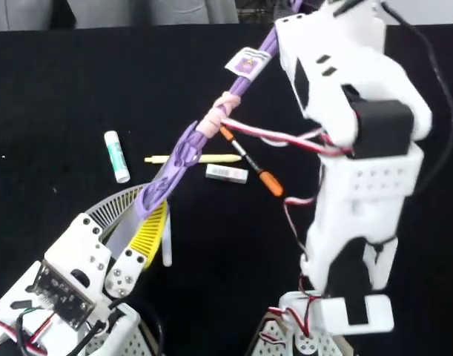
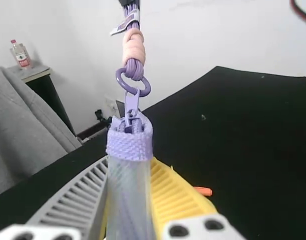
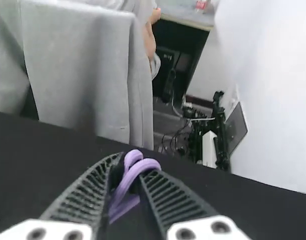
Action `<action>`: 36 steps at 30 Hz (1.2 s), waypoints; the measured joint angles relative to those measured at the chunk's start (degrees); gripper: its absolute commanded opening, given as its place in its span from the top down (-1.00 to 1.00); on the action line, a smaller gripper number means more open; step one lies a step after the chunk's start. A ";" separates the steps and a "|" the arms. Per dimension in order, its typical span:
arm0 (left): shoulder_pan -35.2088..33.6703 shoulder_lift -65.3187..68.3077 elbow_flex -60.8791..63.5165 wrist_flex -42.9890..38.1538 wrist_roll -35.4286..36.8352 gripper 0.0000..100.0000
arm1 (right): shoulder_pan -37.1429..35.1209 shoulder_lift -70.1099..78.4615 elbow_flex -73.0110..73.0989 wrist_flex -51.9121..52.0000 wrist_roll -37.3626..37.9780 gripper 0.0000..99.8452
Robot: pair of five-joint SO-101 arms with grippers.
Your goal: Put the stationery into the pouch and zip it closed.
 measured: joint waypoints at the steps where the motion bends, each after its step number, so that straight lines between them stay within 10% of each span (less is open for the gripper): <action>1: 0.00 0.00 0.00 -0.09 0.00 0.94 | 0.18 0.97 0.00 -0.62 0.00 0.98; 36: -0.44 2.46 0.70 0.79 -0.09 0.94 | 3.78 35.60 -0.09 -12.13 -0.09 0.98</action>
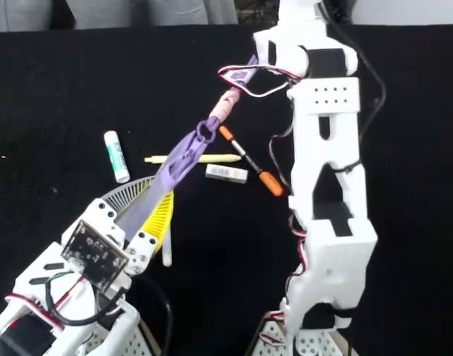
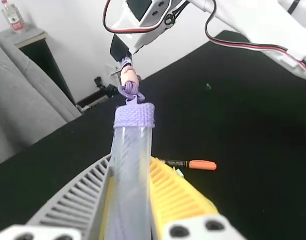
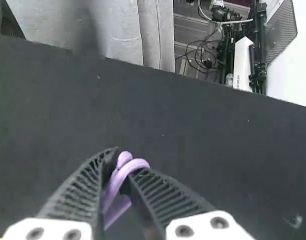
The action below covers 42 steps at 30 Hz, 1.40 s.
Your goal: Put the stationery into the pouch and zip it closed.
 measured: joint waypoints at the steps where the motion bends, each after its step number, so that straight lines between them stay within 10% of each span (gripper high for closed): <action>1: 0.00 0.00 0.09 0.00 0.00 0.94 | 0.00 0.70 0.00 -0.70 0.00 0.98; 15: 0.53 0.00 -3.78 0.35 2.02 0.94 | 7.82 11.52 -3.87 -5.54 0.00 0.98; 37: 0.53 -3.16 10.46 -8.79 2.37 0.93 | 10.99 9.49 -47.03 25.49 0.09 0.98; 42: 0.53 -4.04 12.31 -8.79 2.46 0.65 | 10.99 2.55 -47.03 25.49 0.09 0.98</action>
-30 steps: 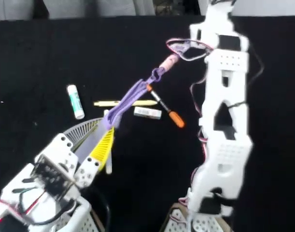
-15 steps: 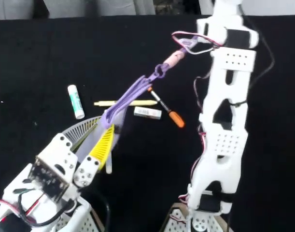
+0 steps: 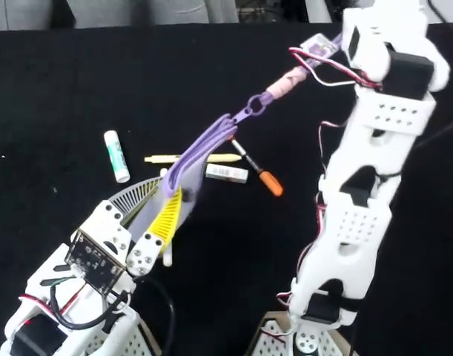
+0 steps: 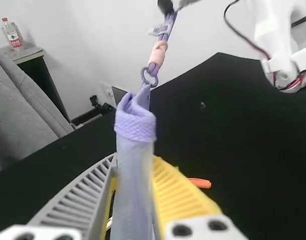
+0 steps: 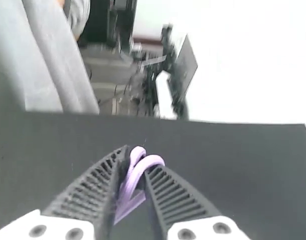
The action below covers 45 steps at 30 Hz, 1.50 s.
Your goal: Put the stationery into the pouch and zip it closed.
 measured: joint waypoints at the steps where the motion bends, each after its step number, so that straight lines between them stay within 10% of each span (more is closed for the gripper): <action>1: -0.09 -0.09 0.26 0.00 0.88 0.60 | -0.09 -1.41 0.00 0.26 0.00 0.98; 24: -0.53 -0.26 -11.16 6.24 10.02 0.56 | -5.10 -15.38 -0.09 3.96 0.18 0.98; 45: -37.36 0.00 6.33 -4.40 10.55 0.57 | -11.08 -27.69 -0.09 -5.63 0.18 0.98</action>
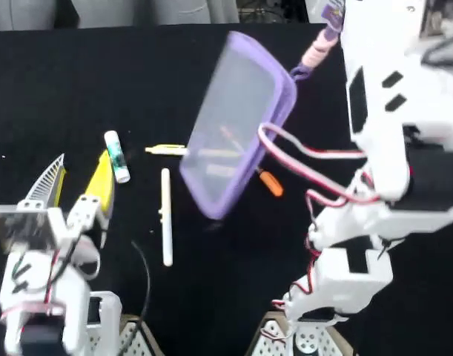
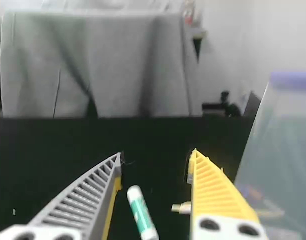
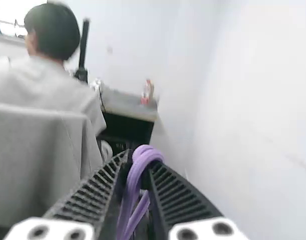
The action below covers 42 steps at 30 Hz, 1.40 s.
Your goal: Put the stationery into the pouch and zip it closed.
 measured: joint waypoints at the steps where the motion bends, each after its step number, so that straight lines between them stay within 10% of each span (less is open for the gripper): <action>1: -0.70 -0.09 1.58 -0.62 0.00 0.57 | -0.62 -0.62 0.00 -0.70 0.00 0.98; 28: -2.11 0.44 14.77 -2.29 0.00 0.56 | -4.92 -5.80 -0.09 10.73 0.00 0.98; 42: 1.49 54.07 -29.71 21.19 5.45 0.56 | -4.92 -5.80 -0.09 12.22 0.00 0.98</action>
